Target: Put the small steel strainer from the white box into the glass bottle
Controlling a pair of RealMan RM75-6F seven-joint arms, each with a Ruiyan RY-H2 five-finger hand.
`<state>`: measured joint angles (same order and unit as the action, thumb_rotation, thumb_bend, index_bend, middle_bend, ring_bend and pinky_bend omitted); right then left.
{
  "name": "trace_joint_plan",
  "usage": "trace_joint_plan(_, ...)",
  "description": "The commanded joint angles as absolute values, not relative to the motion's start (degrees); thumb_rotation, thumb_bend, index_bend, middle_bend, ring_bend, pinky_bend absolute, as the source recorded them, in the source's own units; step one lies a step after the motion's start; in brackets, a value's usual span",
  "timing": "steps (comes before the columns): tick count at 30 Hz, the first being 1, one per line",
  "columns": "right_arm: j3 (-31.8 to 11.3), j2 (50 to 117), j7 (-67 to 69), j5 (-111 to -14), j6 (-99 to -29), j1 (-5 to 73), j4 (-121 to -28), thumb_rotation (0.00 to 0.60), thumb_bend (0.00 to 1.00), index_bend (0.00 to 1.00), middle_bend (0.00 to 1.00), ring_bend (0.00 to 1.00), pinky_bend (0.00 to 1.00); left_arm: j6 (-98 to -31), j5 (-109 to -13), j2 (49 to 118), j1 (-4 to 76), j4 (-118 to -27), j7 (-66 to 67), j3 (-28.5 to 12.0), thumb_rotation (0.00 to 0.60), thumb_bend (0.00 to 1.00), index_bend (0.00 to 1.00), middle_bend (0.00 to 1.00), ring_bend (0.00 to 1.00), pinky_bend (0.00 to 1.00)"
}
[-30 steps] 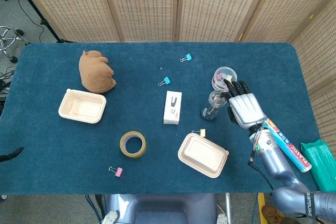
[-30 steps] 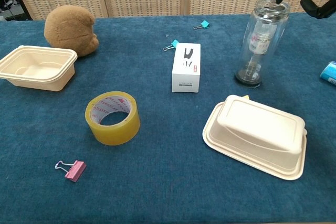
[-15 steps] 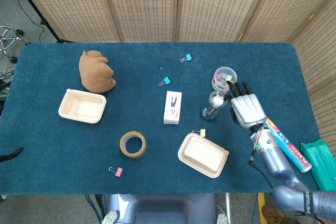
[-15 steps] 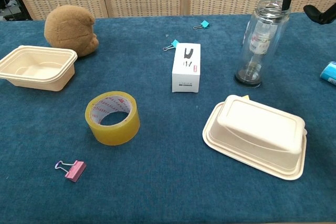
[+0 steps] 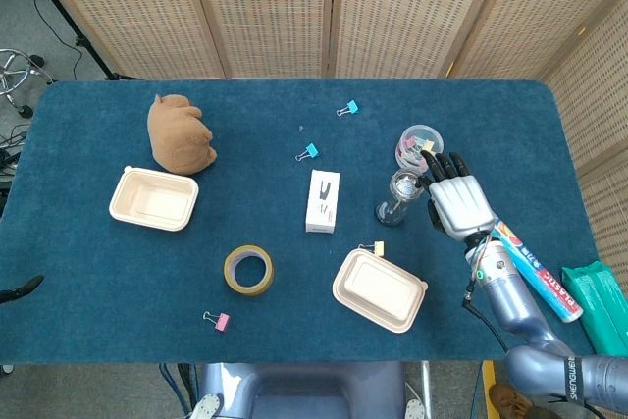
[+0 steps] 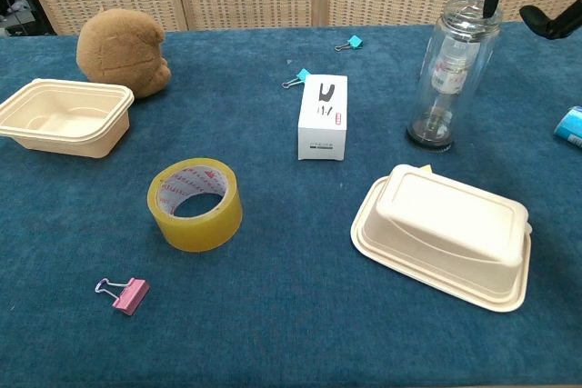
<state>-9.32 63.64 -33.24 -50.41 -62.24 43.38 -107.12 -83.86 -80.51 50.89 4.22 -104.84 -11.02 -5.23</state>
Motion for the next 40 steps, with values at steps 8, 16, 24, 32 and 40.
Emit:
trace_joint_plan(8, -10.78, 60.21, -29.74, -54.86, -64.9, 41.65, -112.06, 0.6, 0.7, 0.19, 0.0, 0.0, 0.0, -83.69, -80.32, 50.97, 4.3, -104.84, -10.43, -5.21, 0.6, 0.11, 0.0, 0.0, 0.0, 0.0)
trace_joint_plan(16, -5.43, 59.11, -21.51, -73.84, -76.52, 31.81, -106.62, 0.6, 0.14, 0.0, 0.0, 0.0, 0.0, -84.16, -80.64, 52.33, 3.97, -103.78, -6.87, -4.47, 0.6, 0.11, 0.0, 0.0, 0.0, 0.0)
trace_joint_plan(24, -0.5, 62.6, -8.91, -83.27, -86.52, 21.64, -91.83, 0.6, 0.02, 0.0, 0.0, 0.0, 0.0, -86.53, -82.68, 57.02, 3.47, -99.8, -2.69, -3.91, 0.6, 0.1, 0.0, 0.0, 0.0, 0.0)
trace_joint_plan(32, 2.03, 67.53, -1.44, -85.17, -91.23, 14.01, -81.21, 0.6, 0.01, 0.0, 0.0, 0.0, 0.0, -86.84, -81.95, 59.02, 3.43, -97.49, -3.89, -4.51, 0.6, 0.1, 0.0, 0.0, 0.0, 0.0)
trace_joint_plan(40, 1.22, 68.57, 0.6, -85.75, -94.17, 9.97, -80.36, 0.6, 0.01, 0.0, 0.0, 0.0, 0.0, -85.89, -81.23, 58.79, 3.81, -98.15, -3.35, -4.76, 0.6, 0.1, 0.0, 0.0, 0.0, 0.0)
